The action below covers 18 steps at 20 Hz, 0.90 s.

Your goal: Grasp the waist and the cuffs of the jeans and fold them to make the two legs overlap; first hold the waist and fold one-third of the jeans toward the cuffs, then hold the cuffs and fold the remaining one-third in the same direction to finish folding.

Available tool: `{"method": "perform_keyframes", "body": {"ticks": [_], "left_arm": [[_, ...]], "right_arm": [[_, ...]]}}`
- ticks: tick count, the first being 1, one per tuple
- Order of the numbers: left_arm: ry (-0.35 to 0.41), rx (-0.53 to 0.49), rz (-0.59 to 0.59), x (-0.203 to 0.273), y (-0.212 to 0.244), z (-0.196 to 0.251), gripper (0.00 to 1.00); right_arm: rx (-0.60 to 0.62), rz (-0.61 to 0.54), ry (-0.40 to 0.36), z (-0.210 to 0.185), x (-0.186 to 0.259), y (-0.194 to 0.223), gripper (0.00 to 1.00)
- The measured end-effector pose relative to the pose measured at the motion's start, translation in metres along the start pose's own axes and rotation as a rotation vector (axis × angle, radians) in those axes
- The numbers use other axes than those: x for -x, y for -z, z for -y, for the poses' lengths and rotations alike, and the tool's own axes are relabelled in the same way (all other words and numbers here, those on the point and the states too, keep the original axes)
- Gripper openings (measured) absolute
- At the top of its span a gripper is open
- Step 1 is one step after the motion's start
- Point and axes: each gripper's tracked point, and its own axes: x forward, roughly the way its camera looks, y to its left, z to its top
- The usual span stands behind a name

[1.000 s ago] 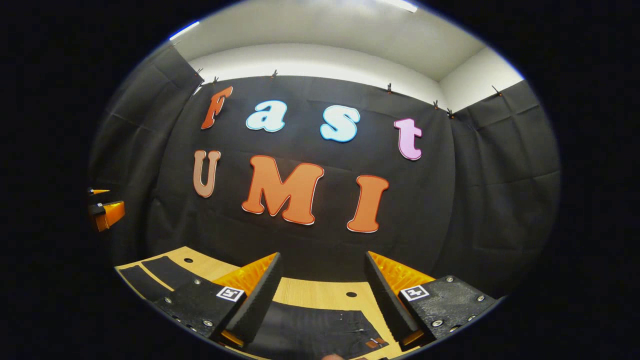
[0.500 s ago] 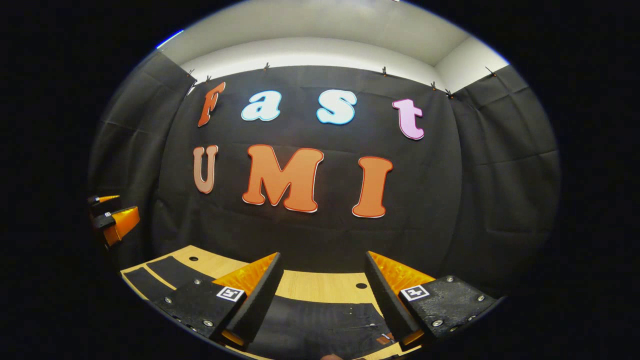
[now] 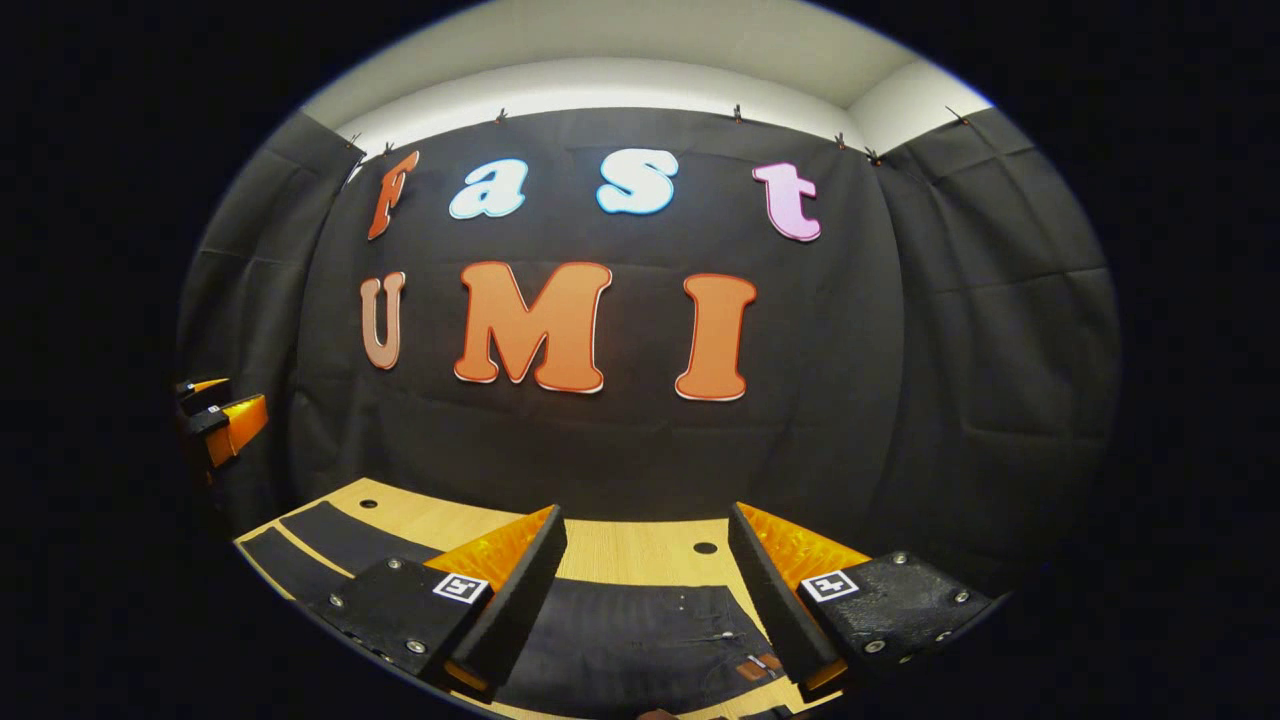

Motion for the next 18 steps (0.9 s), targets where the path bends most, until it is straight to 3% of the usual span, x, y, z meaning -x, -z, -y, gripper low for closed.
{"method": "perform_keyframes", "body": {"ticks": [5, 16, 18], "left_arm": [[-0.064, -0.014, -0.098, -0.01, 0.025, -0.027, 0.99], [-0.219, 0.083, -0.435, -0.023, 0.133, -0.128, 1.0], [-0.24, 0.039, -0.497, -0.023, 0.157, -0.152, 0.99]], "right_arm": [[-0.024, -0.102, 0.021, 0.013, -0.011, 0.029, 0.98], [-0.115, -0.334, 0.069, 0.02, -0.025, 0.086, 0.98], [-0.143, -0.39, 0.099, 0.024, -0.029, 0.101, 0.98]]}}
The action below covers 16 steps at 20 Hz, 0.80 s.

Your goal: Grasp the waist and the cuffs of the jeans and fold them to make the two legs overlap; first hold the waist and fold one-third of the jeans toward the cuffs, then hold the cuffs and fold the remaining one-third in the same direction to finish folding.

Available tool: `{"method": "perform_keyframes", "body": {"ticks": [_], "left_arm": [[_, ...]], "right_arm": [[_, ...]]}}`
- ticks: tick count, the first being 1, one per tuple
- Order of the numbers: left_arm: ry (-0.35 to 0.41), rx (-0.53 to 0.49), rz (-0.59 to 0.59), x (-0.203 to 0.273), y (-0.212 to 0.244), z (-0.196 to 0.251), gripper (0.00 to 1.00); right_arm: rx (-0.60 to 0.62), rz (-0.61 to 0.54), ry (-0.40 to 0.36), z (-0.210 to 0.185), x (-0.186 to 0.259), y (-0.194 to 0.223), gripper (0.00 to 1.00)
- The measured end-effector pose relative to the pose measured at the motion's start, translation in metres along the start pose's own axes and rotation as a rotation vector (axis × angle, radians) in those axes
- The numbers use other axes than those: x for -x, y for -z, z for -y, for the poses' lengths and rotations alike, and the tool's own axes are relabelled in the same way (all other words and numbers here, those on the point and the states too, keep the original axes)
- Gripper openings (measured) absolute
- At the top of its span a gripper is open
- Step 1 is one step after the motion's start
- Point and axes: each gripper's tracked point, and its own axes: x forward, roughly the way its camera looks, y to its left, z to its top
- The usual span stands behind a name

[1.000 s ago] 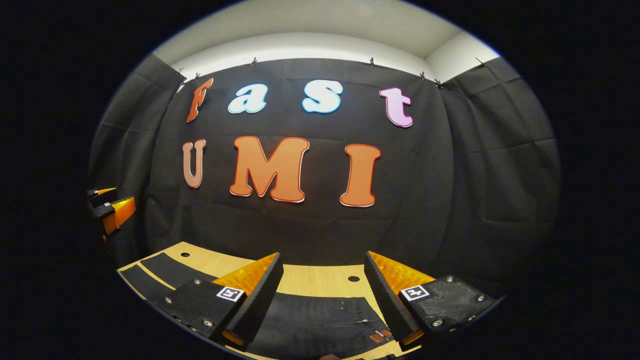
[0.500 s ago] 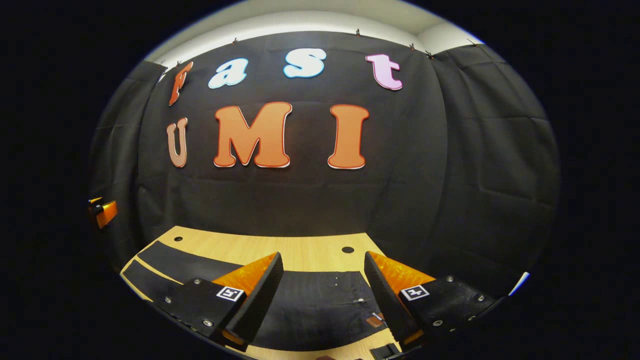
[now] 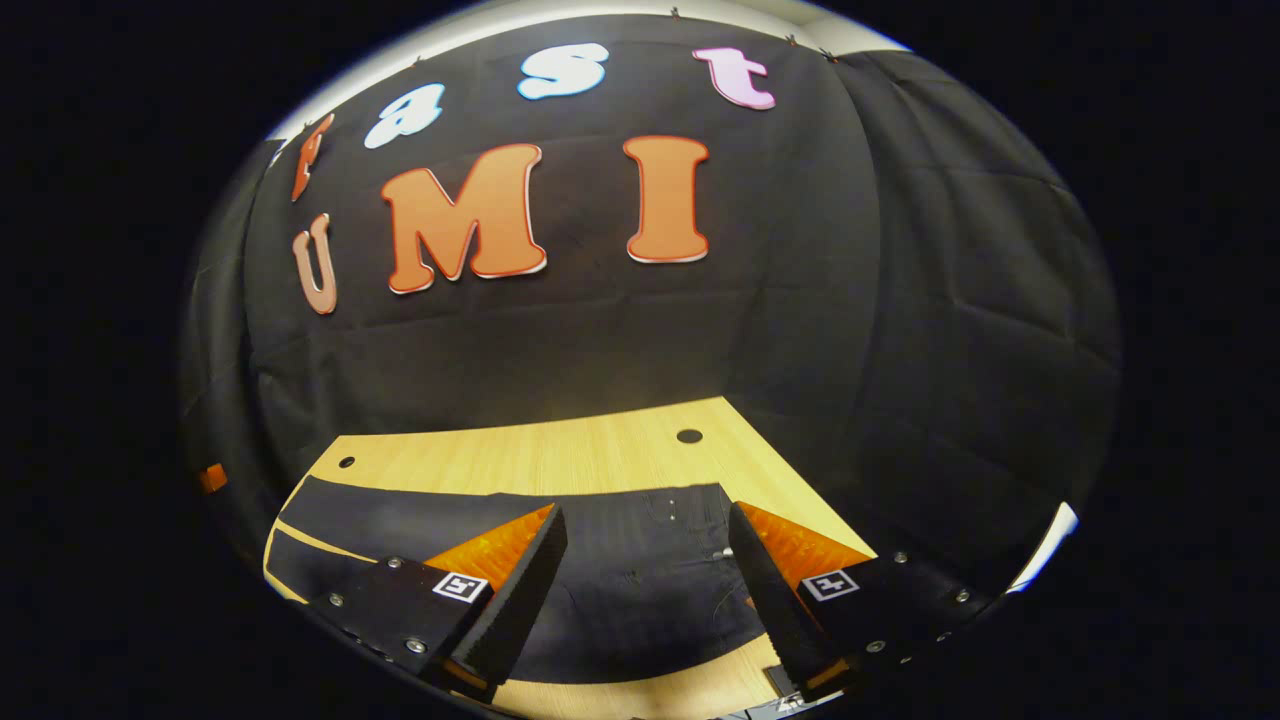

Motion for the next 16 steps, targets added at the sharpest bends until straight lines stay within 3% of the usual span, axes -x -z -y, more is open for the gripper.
{"method": "perform_keyframes", "body": {"ticks": [3, 9, 16], "left_arm": [[-0.03, -0.035, -0.081, -0.022, 0.023, -0.021, 0.99], [-0.051, 0.102, -0.411, -0.055, 0.107, -0.048, 1.0], [-0.104, 0.119, -0.597, -0.073, 0.124, -0.052, 1.0]], "right_arm": [[-0.057, -0.103, 0.045, 0.013, -0.009, 0.026, 0.98], [-0.242, -0.377, 0.15, 0.046, -0.035, 0.1, 0.98], [-0.48, -0.565, 0.256, 0.078, -0.052, 0.164, 0.96]]}}
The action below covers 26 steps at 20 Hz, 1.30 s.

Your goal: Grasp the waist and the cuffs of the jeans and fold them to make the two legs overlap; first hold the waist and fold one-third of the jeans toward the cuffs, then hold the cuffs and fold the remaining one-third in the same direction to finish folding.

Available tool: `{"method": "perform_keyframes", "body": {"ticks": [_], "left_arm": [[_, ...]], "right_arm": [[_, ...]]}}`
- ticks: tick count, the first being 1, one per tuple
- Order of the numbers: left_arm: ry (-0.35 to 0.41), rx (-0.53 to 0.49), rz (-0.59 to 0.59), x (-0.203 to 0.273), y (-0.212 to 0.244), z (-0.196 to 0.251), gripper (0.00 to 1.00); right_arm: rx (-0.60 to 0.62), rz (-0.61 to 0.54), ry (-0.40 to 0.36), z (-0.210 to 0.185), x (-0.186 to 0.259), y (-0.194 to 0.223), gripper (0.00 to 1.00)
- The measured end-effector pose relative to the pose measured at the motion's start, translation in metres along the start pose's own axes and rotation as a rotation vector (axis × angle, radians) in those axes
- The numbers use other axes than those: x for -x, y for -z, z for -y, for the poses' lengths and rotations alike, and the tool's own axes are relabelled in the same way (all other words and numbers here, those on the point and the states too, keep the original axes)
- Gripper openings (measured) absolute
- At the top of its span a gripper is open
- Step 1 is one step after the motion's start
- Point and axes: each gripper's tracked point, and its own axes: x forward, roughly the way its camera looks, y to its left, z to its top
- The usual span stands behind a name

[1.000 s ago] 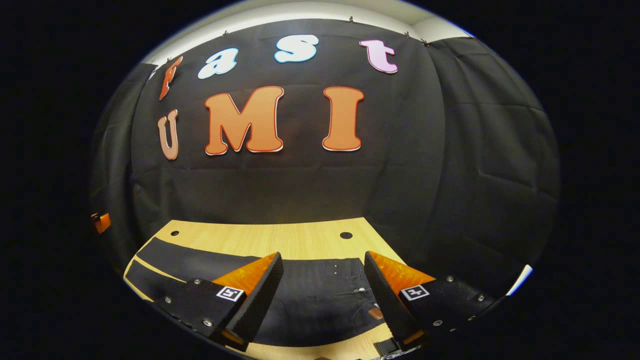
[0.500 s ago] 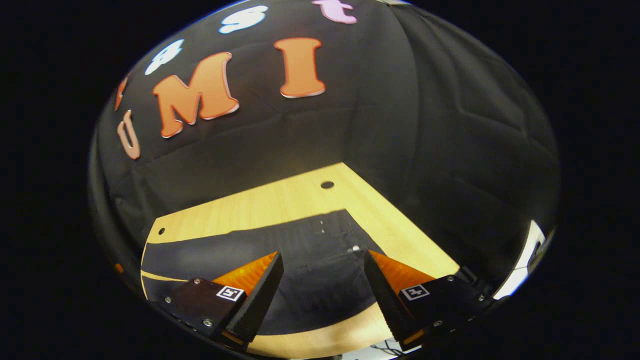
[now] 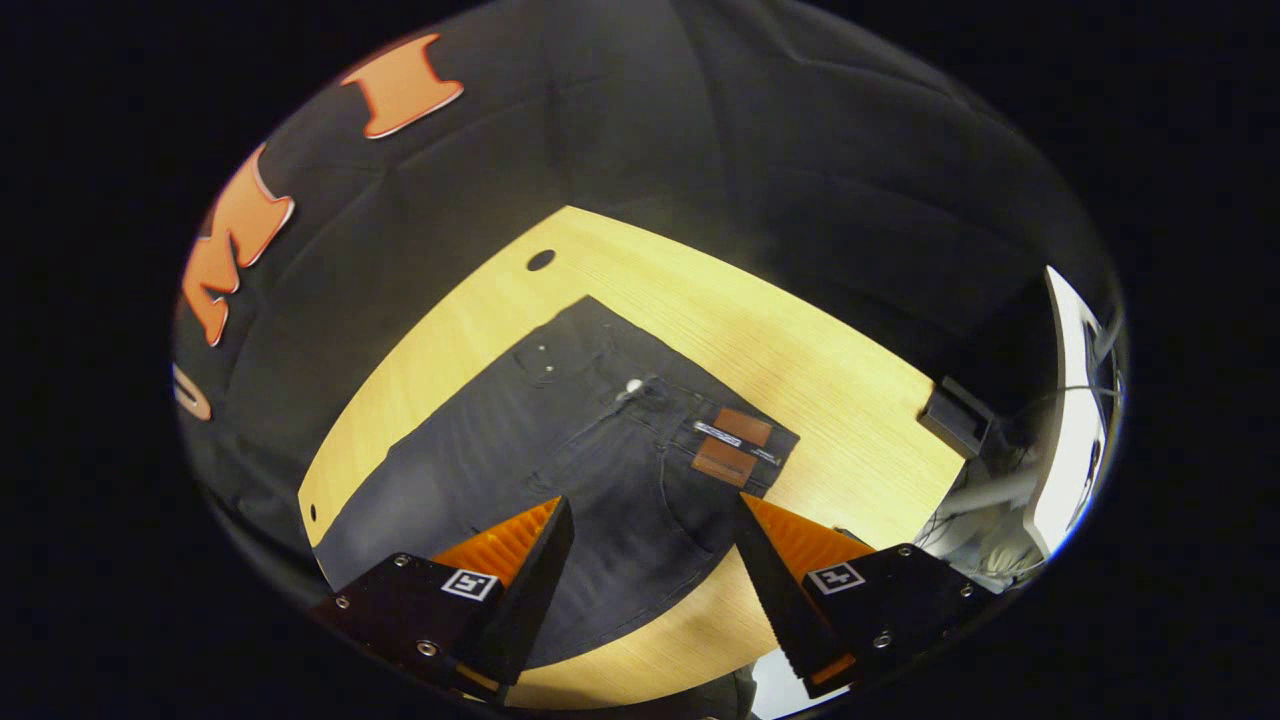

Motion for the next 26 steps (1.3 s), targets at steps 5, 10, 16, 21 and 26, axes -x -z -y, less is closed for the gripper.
{"method": "perform_keyframes", "body": {"ticks": [5, 10, 16, 21, 26], "left_arm": [[0.003, 0.064, -0.167, -0.025, 0.018, -0.006, 1.0], [-0.023, 0.148, -0.325, -0.045, 0.049, -0.018, 1.0], [-0.061, 0.215, -0.416, -0.069, 0.055, -0.032, 1.0], [-0.08, 0.293, -0.464, -0.085, 0.052, -0.051, 1.0], [-0.094, 0.451, -0.497, -0.088, 0.05, -0.078, 0.97]], "right_arm": [[-0.054, -0.089, 0.056, 0.022, -0.03, 0.01, 0.97], [-0.059, -0.179, 0.122, 0.041, -0.055, 0.019, 0.97], [-0.058, -0.252, 0.165, 0.045, -0.073, 0.025, 0.93], [-0.059, -0.287, 0.203, 0.048, -0.079, 0.03, 0.94], [-0.049, -0.276, 0.23, 0.048, -0.081, 0.03, 0.94]]}}
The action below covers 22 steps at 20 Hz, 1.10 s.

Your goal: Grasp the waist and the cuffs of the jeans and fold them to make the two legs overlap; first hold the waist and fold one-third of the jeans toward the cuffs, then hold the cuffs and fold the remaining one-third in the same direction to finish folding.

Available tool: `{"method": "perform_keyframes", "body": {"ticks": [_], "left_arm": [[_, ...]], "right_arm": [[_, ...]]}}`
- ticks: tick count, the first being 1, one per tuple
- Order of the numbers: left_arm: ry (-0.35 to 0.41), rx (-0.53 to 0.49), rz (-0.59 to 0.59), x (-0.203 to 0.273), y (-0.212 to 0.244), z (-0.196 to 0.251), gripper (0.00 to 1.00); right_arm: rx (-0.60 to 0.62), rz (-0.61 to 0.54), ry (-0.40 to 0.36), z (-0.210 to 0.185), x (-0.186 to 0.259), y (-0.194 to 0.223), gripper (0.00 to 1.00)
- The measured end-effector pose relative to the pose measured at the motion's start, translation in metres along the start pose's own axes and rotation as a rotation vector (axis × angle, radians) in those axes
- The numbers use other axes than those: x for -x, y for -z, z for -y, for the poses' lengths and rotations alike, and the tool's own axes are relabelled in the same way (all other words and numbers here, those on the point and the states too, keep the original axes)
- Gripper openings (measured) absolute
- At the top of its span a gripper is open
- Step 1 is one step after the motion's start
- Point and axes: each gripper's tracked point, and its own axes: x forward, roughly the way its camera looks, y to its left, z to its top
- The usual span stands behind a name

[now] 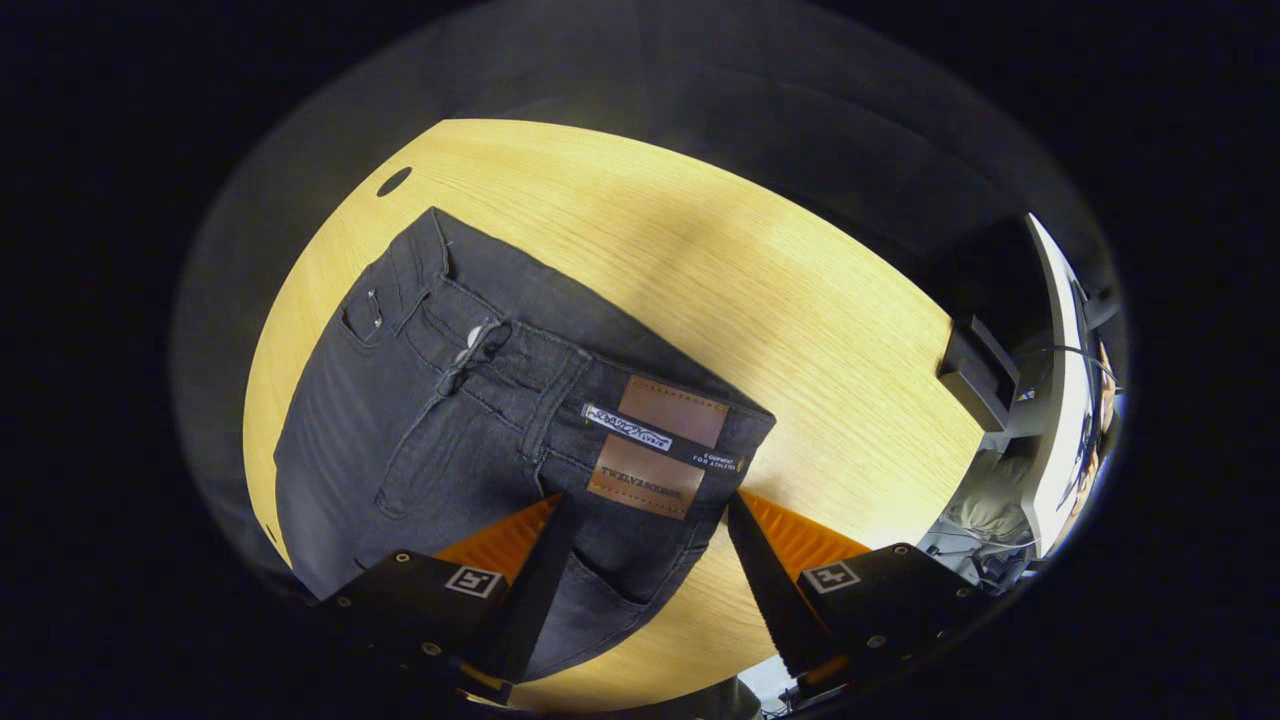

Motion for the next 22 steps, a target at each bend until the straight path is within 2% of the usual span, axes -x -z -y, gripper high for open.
{"method": "perform_keyframes", "body": {"ticks": [2, 4, 5, 6, 8, 9, 10, 11, 12, 13, 14, 15, 16, 17, 18, 19, 22], "left_arm": [[-0.005, 0.063, 0.003, -0.008, -0.002, 0.002, 0.99], [-0.014, 0.047, 0.029, 0.0, -0.009, 0.008, 0.98], [-0.008, 0.005, 0.048, -0.001, -0.009, 0.013, 0.95], [-0.005, -0.043, 0.068, -0.001, -0.01, 0.013, 0.84], [-0.001, -0.071, 0.096, -0.004, -0.013, 0.017, 0.61], [0.003, -0.084, 0.104, 0.0, -0.012, 0.02, 0.57], [0.01, -0.097, 0.104, -0.001, -0.013, 0.022, 0.56], [0.017, -0.12, 0.109, 0.001, -0.013, 0.023, 0.56], [0.033, -0.14, 0.112, 0.0, -0.011, 0.025, 0.56], [0.055, -0.134, 0.159, 0.004, -0.023, 0.031, 0.53], [0.049, -0.128, 0.139, -0.001, -0.019, 0.034, 0.34], [0.055, -0.144, 0.165, -0.001, -0.021, 0.031, 0.14], [0.074, -0.156, 0.169, 0.002, -0.02, 0.033, 0.14], [0.081, -0.156, 0.171, 0.001, -0.021, 0.033, 0.08], [0.09, -0.173, 0.174, 0.006, -0.02, 0.031, 0.03], [0.105, -0.175, 0.167, 0.005, -0.018, 0.031, 0.04], [0.214, -0.179, 0.193, 0.016, -0.02, 0.044, 0.04]], "right_arm": [[0.01, 0.006, 0.02, 0.001, 0.0, 0.001, 0.94], [0.012, 0.02, 0.046, 0.0, -0.001, 0.001, 0.93], [-0.005, 0.005, 0.045, 0.0, 0.001, 0.003, 0.93], [-0.029, -0.004, 0.041, 0.001, -0.001, 0.001, 0.92], [-0.04, -0.028, 0.049, 0.006, -0.001, 0.001, 0.88], [-0.046, -0.033, 0.053, 0.007, 0.0, 0.0, 0.85], [-0.056, -0.034, 0.056, 0.009, 0.0, -0.001, 0.75], [-0.075, -0.03, 0.054, 0.01, 0.001, -0.002, 0.7], [-0.084, -0.03, 0.041, 0.008, 0.0, -0.001, 0.55], [-0.085, -0.029, 0.025, 0.008, 0.001, -0.001, 0.53], [-0.08, -0.027, 0.009, 0.009, 0.001, 0.001, 0.42], [-0.077, -0.026, -0.013, 0.01, 0.001, 0.002, 0.39], [-0.101, -0.026, -0.044, 0.008, 0.001, 0.002, 0.39], [-0.142, -0.03, -0.113, 0.002, 0.003, 0.003, 0.39], [-0.255, -0.059, -0.15, -0.004, -0.007, 0.009, 0.27], [-0.304, -0.063, -0.204, -0.008, 0.0, 0.004, 0.16], [-0.364, -0.038, -0.296, -0.012, 0.016, 0.002, 0.16]]}}
